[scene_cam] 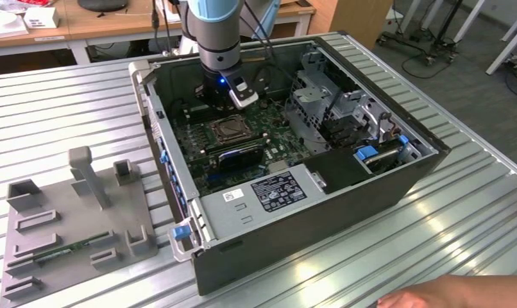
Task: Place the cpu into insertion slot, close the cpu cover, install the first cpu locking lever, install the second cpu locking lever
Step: 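Install the first cpu locking lever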
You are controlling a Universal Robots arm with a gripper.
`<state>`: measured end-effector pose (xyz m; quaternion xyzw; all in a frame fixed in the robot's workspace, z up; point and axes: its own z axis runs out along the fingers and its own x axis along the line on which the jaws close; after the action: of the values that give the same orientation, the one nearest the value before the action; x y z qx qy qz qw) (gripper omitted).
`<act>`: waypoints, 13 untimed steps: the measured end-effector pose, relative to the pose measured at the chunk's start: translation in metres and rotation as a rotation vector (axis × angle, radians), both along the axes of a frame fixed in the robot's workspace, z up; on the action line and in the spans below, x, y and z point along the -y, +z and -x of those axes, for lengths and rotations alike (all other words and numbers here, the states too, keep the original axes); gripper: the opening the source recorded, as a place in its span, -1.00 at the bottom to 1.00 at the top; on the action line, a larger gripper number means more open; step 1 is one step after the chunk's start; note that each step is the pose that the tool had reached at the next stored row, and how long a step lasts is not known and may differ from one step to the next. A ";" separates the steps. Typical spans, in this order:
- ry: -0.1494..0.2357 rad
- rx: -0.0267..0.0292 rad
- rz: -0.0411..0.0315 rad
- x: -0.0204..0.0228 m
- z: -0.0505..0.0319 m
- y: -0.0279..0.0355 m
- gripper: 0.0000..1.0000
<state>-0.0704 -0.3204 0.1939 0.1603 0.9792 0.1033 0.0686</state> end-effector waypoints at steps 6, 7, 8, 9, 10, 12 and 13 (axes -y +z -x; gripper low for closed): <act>0.000 -0.0003 0.0003 0.0001 0.0000 -0.0021 -0.79; 0.000 -0.0003 0.0003 0.0001 0.0000 -0.0025 -0.79; 0.000 -0.0003 0.0003 0.0001 0.0000 -0.0029 -0.79; 0.000 -0.0003 0.0003 0.0001 0.0000 -0.0034 -0.79; 0.000 -0.0003 0.0003 0.0001 0.0000 -0.0038 -0.79; 0.000 -0.0004 0.0005 0.0003 0.0001 -0.0043 -0.79; 0.000 -0.0007 0.0008 0.0004 0.0002 -0.0045 -0.79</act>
<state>-0.0706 -0.3208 0.1895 0.1602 0.9793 0.1028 0.0683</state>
